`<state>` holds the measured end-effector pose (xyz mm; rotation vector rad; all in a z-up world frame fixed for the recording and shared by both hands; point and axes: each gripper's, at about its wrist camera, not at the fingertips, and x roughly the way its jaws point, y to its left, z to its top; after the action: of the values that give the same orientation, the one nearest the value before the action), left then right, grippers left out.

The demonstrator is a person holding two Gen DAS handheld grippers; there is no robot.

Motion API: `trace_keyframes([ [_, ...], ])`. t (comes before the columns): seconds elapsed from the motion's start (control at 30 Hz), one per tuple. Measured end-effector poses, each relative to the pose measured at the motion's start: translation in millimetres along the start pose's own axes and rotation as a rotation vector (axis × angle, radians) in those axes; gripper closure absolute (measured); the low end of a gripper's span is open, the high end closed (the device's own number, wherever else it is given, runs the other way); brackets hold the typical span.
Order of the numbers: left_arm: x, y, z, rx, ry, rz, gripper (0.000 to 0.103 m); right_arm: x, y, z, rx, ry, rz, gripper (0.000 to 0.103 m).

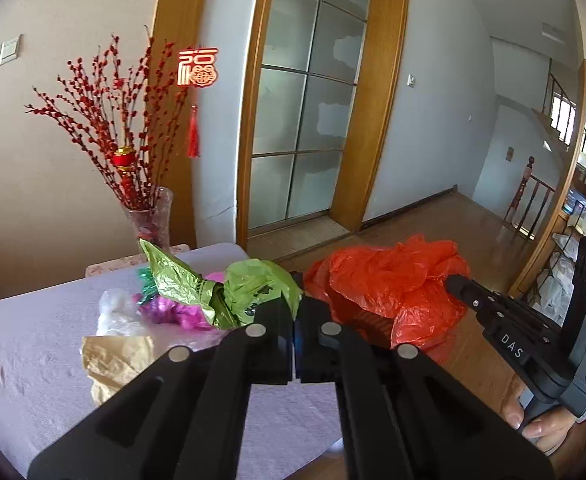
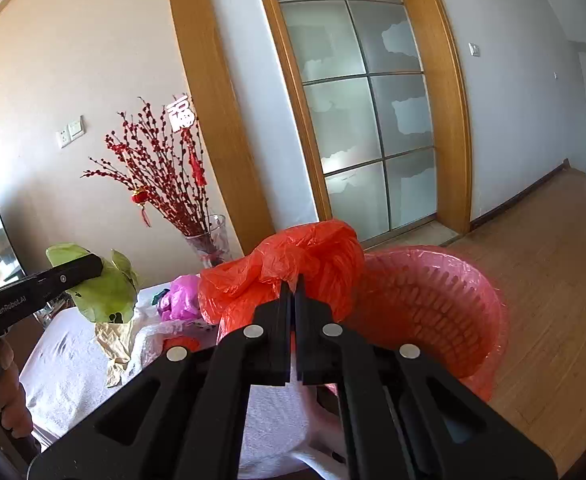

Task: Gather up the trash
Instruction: 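Carry the green and orange bags to the basket and release both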

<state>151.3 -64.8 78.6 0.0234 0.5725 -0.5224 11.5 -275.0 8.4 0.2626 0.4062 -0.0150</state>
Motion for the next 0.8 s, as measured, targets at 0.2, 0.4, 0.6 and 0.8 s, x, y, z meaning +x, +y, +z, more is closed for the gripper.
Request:
trace_keyframes([
  [0.2, 36, -34, 7, 0.029, 0.022, -0.073, 0.101, 1, -32, 0, 0.024, -0.002, -0.07, 0.101],
  [0.4, 70, -63, 10, 0.055, 0.045, -0.141, 0.101, 7, -60, 0, 0.048, 0.001, -0.129, 0.101],
  [0.6, 100, -91, 14, 0.09, 0.054, -0.19, 0.101, 14, -86, 2, 0.073, 0.001, -0.163, 0.101],
  [0.8, 130, -106, 6, 0.088, 0.084, -0.212, 0.101, 24, -107, -1, 0.108, 0.012, -0.189, 0.101],
])
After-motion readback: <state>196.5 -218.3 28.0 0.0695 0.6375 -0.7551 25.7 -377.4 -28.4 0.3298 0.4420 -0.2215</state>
